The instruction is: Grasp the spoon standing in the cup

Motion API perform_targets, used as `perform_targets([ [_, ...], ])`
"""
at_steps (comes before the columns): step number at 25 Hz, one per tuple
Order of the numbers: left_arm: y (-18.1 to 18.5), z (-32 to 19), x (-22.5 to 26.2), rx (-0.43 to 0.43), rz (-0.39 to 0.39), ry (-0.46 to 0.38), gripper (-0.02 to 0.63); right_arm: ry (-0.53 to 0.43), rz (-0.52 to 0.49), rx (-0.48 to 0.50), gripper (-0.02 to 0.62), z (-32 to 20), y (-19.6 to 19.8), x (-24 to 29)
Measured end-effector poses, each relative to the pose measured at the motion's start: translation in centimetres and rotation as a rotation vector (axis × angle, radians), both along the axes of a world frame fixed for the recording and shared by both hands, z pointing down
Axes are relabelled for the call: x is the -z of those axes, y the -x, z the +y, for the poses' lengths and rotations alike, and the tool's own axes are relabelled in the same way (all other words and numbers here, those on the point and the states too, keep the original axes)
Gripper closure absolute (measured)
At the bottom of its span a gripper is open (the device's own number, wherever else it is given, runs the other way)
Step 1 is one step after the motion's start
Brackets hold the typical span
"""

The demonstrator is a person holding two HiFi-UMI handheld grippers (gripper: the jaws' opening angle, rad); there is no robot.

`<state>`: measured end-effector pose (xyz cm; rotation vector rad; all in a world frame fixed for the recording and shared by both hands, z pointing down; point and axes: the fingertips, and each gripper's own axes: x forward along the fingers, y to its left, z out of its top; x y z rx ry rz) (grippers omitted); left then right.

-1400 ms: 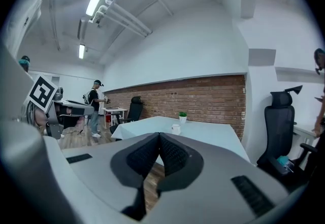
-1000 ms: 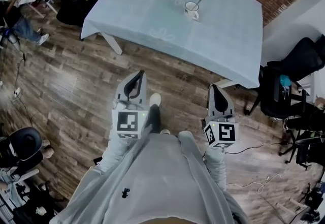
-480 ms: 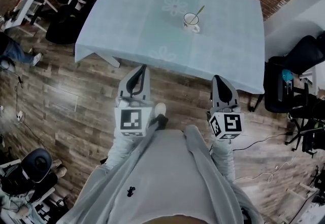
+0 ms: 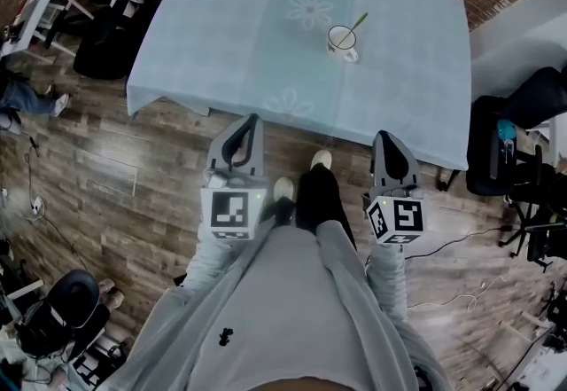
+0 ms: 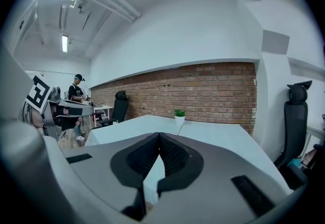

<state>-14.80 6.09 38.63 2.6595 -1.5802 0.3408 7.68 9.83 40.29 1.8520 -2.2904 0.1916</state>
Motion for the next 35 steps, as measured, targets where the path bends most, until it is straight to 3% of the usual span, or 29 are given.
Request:
perform_targets([
  [8,-2.7,-5.6,-1.1,-0.005,-0.005,0.017,0.589,0.014,0.002,0.019,0.578,-6.0,-1.9,-1.0],
  [21,-10.3,-19.4,1.5,0.022,0.011,-0.015,0.589,-0.036,-0.011,0.059,0.578,-21.2,-8.9,1.7],
  [29,-12.1,-23.2,2.6,0.05,0.009,-0.035,0.589,-0.043,-0.011,0.112,0.578,-25.8,-9.8,1.8],
  [35,-12.0,-24.7,2.5,0.025,-0.012,-0.039,0.589,-0.033,-0.007,0.115,0.58,-27.1,-9.2,1.9],
])
